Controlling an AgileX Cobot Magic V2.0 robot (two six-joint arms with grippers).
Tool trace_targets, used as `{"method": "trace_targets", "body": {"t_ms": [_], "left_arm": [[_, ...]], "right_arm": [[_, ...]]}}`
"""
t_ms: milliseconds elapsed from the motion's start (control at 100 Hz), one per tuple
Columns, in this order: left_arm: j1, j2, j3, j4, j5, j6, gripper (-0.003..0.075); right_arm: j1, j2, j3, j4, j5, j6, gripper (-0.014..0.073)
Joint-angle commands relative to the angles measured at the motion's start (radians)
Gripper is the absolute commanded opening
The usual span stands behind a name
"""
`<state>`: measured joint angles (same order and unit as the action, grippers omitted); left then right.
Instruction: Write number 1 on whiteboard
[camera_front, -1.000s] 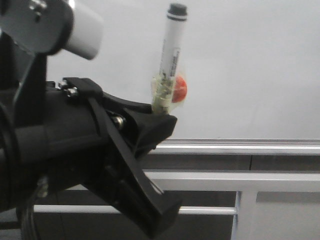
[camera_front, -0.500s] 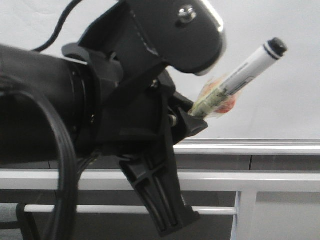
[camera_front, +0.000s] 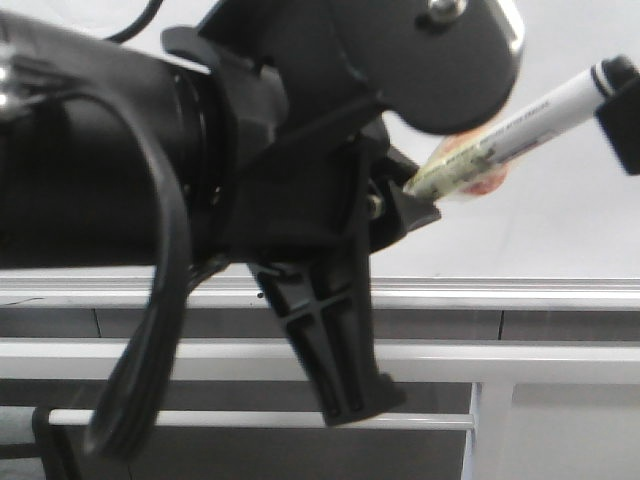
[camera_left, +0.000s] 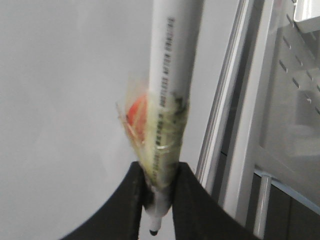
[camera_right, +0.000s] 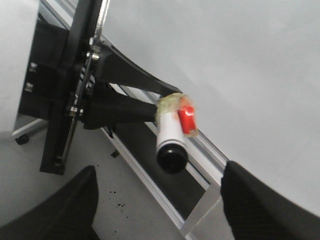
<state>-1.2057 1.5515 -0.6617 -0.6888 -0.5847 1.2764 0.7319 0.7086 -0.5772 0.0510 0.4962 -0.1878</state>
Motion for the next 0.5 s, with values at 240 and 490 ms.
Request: {"method": "trace_targets", "body": {"t_ms": [240,490], "left_arm": [[-0.008,-0.041,-0.033,-0.006,-0.057,0.004,-0.002],[-0.008,-0.041,-0.033,-0.006,-0.057,0.004,-0.002]], "right_arm": [[0.04,0.074,-0.036,-0.001,-0.17,-0.01,0.047],[0.04,0.08,-0.036,-0.032,-0.198,-0.01,0.0468]]}}
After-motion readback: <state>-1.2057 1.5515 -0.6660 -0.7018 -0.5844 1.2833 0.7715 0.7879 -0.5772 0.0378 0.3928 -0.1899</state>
